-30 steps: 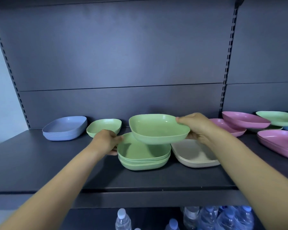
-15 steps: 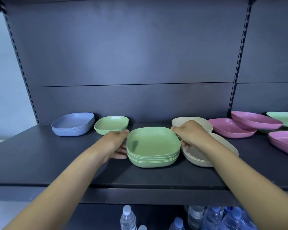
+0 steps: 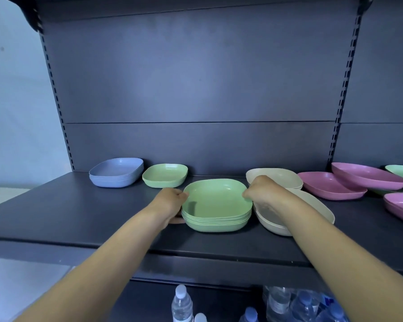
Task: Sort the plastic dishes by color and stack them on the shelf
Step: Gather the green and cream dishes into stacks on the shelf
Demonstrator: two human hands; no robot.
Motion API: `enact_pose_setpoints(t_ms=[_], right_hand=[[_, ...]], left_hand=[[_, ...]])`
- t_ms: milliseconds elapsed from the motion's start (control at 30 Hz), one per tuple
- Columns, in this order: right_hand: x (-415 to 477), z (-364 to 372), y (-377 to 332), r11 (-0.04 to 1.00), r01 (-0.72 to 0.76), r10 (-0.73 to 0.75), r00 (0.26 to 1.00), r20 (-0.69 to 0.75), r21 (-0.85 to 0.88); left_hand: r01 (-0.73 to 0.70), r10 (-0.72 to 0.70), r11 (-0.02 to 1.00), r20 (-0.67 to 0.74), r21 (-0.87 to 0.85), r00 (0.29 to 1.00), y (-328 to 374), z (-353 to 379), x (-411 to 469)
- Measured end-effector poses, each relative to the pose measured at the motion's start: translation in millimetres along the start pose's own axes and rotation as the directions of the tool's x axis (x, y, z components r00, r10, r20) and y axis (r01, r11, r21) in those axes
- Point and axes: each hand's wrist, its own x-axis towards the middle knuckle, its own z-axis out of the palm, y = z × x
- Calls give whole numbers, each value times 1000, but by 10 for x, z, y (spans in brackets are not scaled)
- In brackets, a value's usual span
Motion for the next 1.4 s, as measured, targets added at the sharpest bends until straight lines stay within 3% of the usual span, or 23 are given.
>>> enact_pose_setpoints(t_ms=[233, 400, 800, 1000, 1133, 1233, 1400], right_hand=[[206, -96, -86, 932, -73, 56, 997, 59, 356], [561, -149, -224, 763, -160, 122, 987, 105, 627], [1420, -13, -348, 851, -185, 213, 977, -2, 491], [1574, 67, -315, 932, -222, 230, 973, 6, 286], [1593, 75, -326, 945, -215, 215, 976, 24, 247], [1584, 91, -318, 957, -186, 184, 982, 30, 224], [1593, 124, -278, 952, -191, 186, 982, 44, 241]], left_hand=[[-66, 64, 993, 23, 100, 998, 278, -150, 204], [-153, 135, 965, 96, 214, 986, 592, -212, 667], [-185, 104, 890, 208, 417, 973, 599, -175, 1864], [-194, 58, 749, 229, 634, 972, 596, -145, 2098], [-205, 53, 674, 231, 709, 972, 614, -130, 2123], [-231, 99, 561, 212, 795, 972, 588, -110, 2125], [-261, 128, 609, 232, 749, 964, 558, -129, 2143]])
